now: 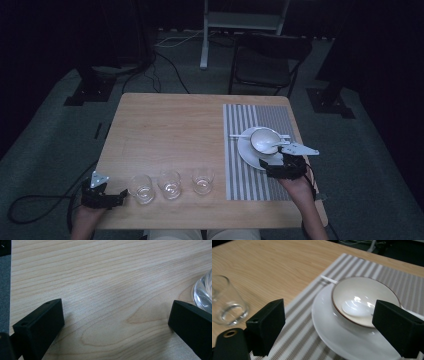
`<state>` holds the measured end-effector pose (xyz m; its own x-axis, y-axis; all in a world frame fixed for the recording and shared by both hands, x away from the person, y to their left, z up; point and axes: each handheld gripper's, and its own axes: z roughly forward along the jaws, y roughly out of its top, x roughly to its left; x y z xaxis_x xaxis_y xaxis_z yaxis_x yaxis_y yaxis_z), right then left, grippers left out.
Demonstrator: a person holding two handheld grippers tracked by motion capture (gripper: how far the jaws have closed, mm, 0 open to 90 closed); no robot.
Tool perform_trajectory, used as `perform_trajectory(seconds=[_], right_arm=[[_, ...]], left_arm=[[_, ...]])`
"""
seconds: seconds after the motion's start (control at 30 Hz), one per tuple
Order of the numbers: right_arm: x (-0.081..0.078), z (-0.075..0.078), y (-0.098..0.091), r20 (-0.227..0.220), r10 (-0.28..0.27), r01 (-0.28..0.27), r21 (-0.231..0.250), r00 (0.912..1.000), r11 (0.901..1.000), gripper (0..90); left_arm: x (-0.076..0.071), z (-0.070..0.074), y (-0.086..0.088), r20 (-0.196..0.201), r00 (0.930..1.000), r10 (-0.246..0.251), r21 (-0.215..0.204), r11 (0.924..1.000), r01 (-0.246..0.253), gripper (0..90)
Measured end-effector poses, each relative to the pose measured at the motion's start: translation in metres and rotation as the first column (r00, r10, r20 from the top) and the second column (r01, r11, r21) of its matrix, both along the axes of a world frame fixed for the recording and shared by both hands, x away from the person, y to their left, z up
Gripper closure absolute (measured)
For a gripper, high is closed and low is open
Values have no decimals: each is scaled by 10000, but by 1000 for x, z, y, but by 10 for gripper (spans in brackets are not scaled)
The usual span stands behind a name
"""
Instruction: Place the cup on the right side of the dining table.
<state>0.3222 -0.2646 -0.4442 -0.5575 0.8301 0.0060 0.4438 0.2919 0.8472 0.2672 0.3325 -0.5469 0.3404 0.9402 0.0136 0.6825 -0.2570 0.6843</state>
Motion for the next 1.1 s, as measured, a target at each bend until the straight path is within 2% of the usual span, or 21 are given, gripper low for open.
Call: perform_trajectory(seconds=[0.2, 0.6, 0.77, 0.8, 0.87, 1.03, 1.07, 1.1], right_arm=[[5, 5, 19, 130, 334, -332, -142, 9994, 9993, 108], [12, 13, 56, 292, 1240, -1243, 70, 9919, 9922, 109], [15, 15, 74, 295, 1721, -1726, 189, 9846, 9848, 109], [16, 16, 82, 306, 1917, -1924, 250, 9810, 9810, 109], [16, 16, 85, 276, 1987, -1996, 317, 9797, 9794, 109], [19, 19, 111, 281, 2564, -2574, 389, 9662, 9655, 108], [19, 19, 111, 281, 2564, -2574, 389, 9662, 9655, 108], [19, 19, 121, 293, 2774, -2785, 402, 9603, 9596, 108]], left_arm=[[0, 0, 0, -5, 10000, 0, 6, 10000, 0, 7], [0, 0, 0, 3, 10000, -12, -4, 10000, 12, 7], [0, 0, 0, 9, 10000, -11, -14, 10000, 11, 7], [0, 0, 0, 9, 10000, -6, -18, 10000, 6, 7], [0, 0, 0, 12, 10000, -17, -3, 10000, 17, 7], [0, 0, 0, 23, 10000, -42, -14, 10000, 42, 7], [0, 0, 0, 23, 10000, -42, -14, 10000, 42, 7], [0, 0, 0, 24, 10000, -43, -14, 10000, 43, 7]])
